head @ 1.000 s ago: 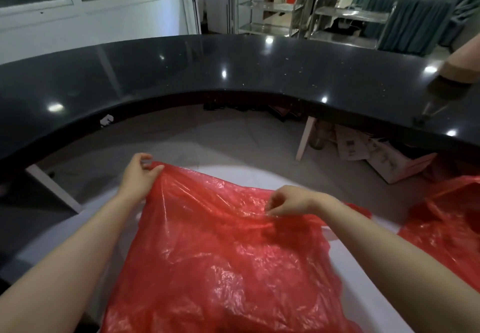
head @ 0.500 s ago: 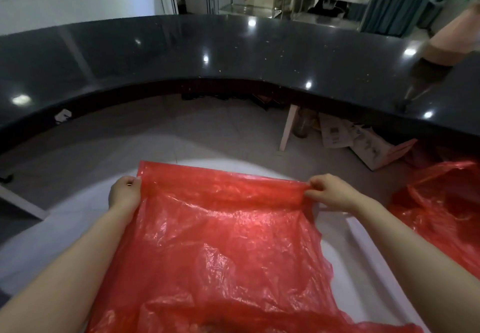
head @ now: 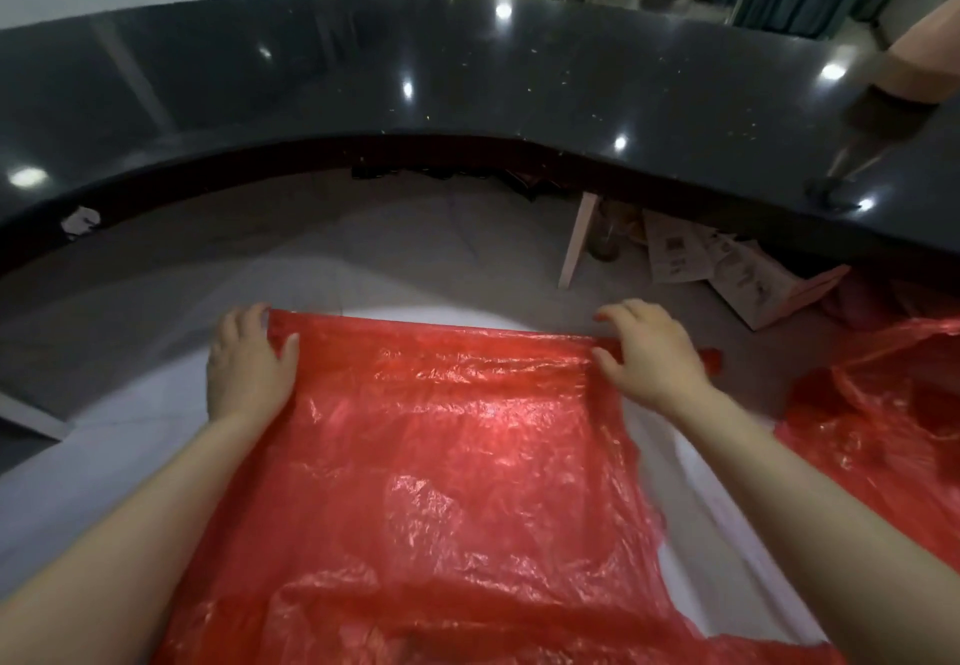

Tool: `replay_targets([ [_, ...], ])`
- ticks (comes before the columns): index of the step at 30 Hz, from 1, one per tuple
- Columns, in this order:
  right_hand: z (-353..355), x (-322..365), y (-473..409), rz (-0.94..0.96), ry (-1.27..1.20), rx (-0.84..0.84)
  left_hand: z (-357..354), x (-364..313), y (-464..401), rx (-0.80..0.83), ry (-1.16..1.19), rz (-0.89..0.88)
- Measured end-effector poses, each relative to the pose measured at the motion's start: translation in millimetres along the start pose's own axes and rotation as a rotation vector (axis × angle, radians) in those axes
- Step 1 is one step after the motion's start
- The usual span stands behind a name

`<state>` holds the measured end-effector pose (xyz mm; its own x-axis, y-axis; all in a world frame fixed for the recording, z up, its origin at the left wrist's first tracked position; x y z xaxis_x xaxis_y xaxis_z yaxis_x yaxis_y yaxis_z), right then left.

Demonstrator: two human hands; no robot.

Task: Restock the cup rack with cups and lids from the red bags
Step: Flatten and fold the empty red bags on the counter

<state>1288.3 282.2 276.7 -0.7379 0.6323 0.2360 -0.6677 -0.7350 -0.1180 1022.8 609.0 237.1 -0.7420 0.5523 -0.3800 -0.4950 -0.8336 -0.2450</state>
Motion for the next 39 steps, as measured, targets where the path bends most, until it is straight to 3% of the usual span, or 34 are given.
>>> replay_targets([
  [2, -11, 34, 4, 0.217, -0.091, -0.101, -5, -12, 3, 0.045, -0.086, -0.217],
  [3, -20, 49, 5, 0.304, -0.111, -0.074, -8, -19, 4, 0.09, -0.118, -0.307],
  [6, -56, 75, 5, 0.275, -0.052, 0.228, -21, -25, 7, 0.267, -0.218, -0.416],
  [9, -78, 63, -2, 0.086, 0.032, 0.351, -36, -11, 9, 0.409, -0.355, -0.351],
  [20, -72, -27, 6, -0.332, 0.088, 0.237, -48, 1, 3, 0.477, -0.391, -0.315],
  [23, -65, -32, 4, -0.334, 0.067, 0.265, -40, -2, -1, 0.521, -0.298, -0.302],
  [27, -46, -19, 9, -0.299, 0.036, 0.215, -16, -10, 15, 0.371, -0.175, -0.4],
  [29, -36, 2, 19, -0.204, 0.021, 0.198, -3, -14, 34, 0.378, -0.109, -0.397],
  [35, -33, 96, 74, 0.03, -0.308, 0.438, 26, -5, 102, 0.494, -0.052, -0.267],
  [39, -53, 123, 111, 0.018, -0.223, 0.587, 38, 13, 132, 0.471, -0.034, -0.161],
])
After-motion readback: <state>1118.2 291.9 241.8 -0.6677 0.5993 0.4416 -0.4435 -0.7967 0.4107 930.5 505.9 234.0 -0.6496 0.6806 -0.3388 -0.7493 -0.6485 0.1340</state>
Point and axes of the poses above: each hand's wrist, its own y-axis away from the middle knuckle, its own z-axis out of the back of the hand, x = y × z, the point moved 1 cm from there along -y, towards the middle knuckle, and after that the axes turned 3 degrees about -y, right-handed, at the moved point
